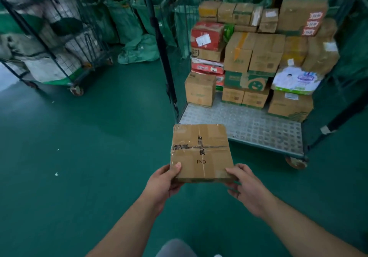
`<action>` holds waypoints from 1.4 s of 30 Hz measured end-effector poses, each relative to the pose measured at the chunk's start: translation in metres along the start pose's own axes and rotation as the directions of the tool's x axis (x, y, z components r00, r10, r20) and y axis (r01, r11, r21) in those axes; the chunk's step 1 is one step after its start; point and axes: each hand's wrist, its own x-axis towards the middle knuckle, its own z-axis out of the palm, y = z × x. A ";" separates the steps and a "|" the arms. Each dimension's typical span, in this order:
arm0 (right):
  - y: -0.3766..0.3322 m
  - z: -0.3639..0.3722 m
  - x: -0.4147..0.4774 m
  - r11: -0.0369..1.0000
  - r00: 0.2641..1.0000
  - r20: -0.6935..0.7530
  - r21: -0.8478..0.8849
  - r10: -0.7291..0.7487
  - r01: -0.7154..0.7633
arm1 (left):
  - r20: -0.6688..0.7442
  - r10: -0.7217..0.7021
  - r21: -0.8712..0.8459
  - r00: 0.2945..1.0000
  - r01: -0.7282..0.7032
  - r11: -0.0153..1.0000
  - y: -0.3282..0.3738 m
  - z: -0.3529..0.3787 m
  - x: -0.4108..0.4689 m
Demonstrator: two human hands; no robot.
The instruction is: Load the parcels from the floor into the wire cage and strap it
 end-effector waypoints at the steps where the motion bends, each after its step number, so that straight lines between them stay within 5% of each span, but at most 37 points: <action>1: -0.002 0.001 0.001 1.000 1.000 0.007 0.013 0.000 0.000 | 0.015 -0.014 -0.007 1.000 0.015 1.000 0.000 0.000 0.004; 15: -0.181 0.080 0.204 0.996 0.984 -0.155 0.032 -0.082 0.088 | 0.076 -0.047 -0.079 0.996 0.053 0.995 0.219 0.016 0.257; 30: -0.386 0.010 0.460 0.978 0.918 -0.375 0.107 -0.127 0.179 | 0.199 -0.193 -0.193 0.961 0.231 0.953 0.378 0.225 0.478; 42: -0.547 0.039 0.648 0.976 0.938 -0.285 0.040 -0.196 0.216 | 0.046 -0.054 -0.160 0.997 0.061 0.985 0.531 0.276 0.663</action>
